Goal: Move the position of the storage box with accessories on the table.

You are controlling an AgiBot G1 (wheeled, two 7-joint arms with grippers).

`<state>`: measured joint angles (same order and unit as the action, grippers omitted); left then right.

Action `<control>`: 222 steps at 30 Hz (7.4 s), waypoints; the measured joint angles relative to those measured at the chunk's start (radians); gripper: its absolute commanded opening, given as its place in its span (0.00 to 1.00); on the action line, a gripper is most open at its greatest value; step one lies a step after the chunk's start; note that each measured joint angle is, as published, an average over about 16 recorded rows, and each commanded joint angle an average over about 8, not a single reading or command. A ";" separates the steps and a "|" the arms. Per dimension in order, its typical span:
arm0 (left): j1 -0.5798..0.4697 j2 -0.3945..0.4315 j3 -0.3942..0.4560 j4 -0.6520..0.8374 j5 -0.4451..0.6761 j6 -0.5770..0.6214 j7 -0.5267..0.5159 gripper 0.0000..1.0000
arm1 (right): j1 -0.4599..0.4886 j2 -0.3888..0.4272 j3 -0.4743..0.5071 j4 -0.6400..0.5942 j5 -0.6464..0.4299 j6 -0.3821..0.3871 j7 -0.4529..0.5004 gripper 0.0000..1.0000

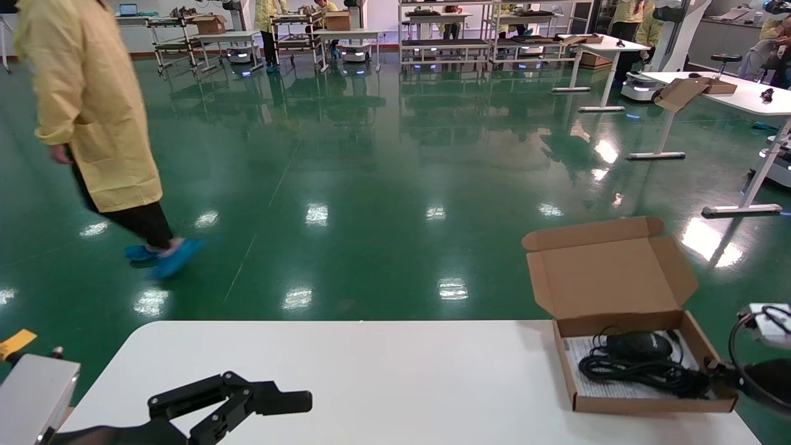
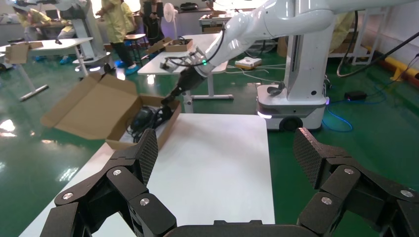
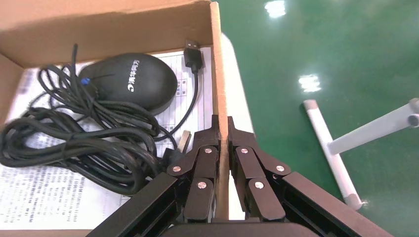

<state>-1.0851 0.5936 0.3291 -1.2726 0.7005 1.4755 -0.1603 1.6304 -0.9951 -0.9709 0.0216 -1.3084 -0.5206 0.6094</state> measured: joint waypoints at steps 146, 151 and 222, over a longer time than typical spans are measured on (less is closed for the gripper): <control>-0.001 -0.001 0.003 0.001 -0.002 -0.001 0.002 1.00 | -0.069 0.112 0.395 0.329 0.457 -0.409 -0.270 1.00; -0.001 -0.001 0.003 0.001 -0.002 -0.001 0.002 1.00 | -0.124 0.143 0.429 0.434 0.471 -0.472 -0.287 1.00; -0.001 -0.002 0.004 0.001 -0.003 -0.002 0.002 1.00 | -0.559 0.386 0.693 1.267 0.579 -0.978 -0.423 1.00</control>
<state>-1.0857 0.5919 0.3329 -1.2715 0.6976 1.4735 -0.1581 1.0713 -0.6095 -0.2777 1.2888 -0.7290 -1.4985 0.1868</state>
